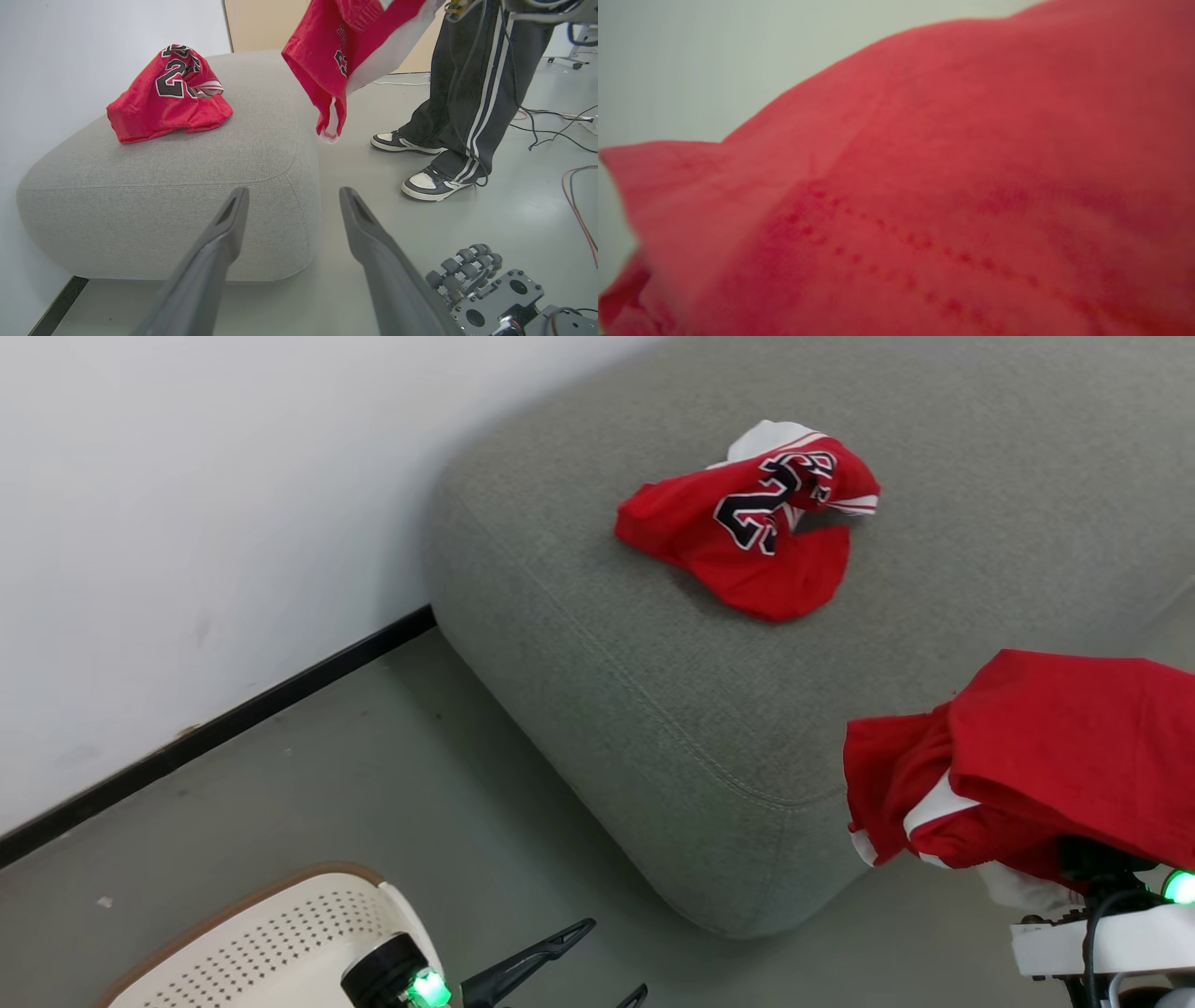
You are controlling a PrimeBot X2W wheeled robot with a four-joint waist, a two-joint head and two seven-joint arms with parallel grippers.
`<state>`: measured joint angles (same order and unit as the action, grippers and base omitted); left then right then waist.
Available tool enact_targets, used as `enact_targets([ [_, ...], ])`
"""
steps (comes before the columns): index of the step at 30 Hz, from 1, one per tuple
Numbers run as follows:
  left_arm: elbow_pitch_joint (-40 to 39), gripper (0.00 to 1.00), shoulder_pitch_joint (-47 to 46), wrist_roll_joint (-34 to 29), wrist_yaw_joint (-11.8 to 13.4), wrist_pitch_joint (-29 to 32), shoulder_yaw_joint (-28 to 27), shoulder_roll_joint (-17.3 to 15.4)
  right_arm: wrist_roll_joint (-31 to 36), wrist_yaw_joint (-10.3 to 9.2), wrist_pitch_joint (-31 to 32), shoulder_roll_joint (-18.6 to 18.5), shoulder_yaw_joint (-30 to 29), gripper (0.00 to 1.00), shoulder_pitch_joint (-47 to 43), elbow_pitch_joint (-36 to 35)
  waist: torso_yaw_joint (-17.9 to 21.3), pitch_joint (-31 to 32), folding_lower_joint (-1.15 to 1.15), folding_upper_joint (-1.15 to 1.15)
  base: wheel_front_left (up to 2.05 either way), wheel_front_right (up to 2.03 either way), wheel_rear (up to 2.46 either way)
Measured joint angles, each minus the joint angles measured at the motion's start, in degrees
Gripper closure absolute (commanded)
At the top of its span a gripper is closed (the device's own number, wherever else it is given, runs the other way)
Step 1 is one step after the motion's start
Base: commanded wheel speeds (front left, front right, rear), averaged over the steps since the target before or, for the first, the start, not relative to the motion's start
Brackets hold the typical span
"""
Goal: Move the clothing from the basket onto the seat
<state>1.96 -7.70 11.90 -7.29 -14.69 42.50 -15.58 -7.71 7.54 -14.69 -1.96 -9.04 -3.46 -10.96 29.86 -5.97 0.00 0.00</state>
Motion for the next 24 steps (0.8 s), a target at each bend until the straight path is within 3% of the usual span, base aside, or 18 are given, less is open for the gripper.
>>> enact_targets([
  [19,-1.8,0.0,0.3,-1.0,0.0,0.0,-0.3,-1.4,-4.2,-0.02,0.0,0.1,-3.5,1.0,0.7,4.7,2.2,-2.2,0.0,0.0,0.1,0.1,0.1],
  [24,-2.8,0.0,1.6,-1.4,0.0,0.0,-1.8,-2.7,-4.1,-0.02,0.0,0.2,-3.3,1.0,5.2,6.2,2.2,-3.5,0.0,0.0,0.0,0.0,0.0],
])
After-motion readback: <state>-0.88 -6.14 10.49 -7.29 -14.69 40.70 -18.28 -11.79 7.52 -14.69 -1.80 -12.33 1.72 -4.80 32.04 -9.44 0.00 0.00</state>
